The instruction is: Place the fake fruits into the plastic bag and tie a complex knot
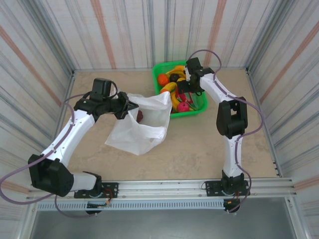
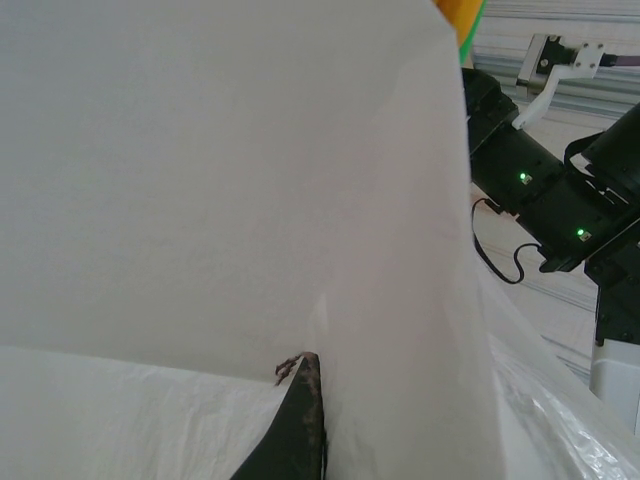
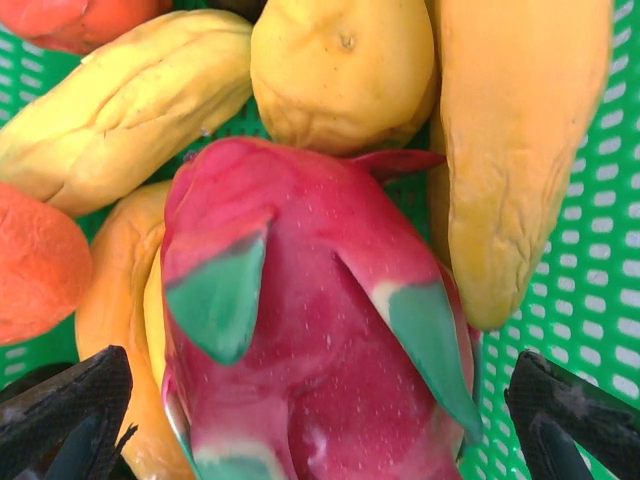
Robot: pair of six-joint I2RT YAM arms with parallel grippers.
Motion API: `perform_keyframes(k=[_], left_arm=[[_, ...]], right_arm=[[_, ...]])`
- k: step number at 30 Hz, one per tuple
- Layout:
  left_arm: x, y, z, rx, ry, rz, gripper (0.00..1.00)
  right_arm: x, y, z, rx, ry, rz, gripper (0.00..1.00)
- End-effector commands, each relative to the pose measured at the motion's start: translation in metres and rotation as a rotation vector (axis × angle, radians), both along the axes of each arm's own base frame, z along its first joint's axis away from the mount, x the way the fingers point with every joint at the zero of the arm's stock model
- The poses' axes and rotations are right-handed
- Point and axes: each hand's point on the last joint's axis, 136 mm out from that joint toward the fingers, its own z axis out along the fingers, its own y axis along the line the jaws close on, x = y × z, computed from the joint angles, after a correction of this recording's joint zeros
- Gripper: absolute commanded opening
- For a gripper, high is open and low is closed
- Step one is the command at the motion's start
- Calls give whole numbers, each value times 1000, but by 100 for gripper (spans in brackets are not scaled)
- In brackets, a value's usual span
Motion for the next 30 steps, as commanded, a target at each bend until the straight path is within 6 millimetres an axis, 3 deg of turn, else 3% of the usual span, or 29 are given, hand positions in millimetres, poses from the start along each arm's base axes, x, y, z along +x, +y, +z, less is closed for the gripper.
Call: perform_keyframes(k=[1, 22, 30], left_arm=[[-7, 0, 9, -23, -21, -15, 0], [-8, 0, 11, -27, -24, -20, 0], [-8, 0, 11, -25, -24, -18, 0]], right_arm=[[-2, 1, -11, -36, 47, -16, 99], [5, 8, -68, -141, 128, 33, 99], [1, -7, -74, -258, 143, 36, 99]])
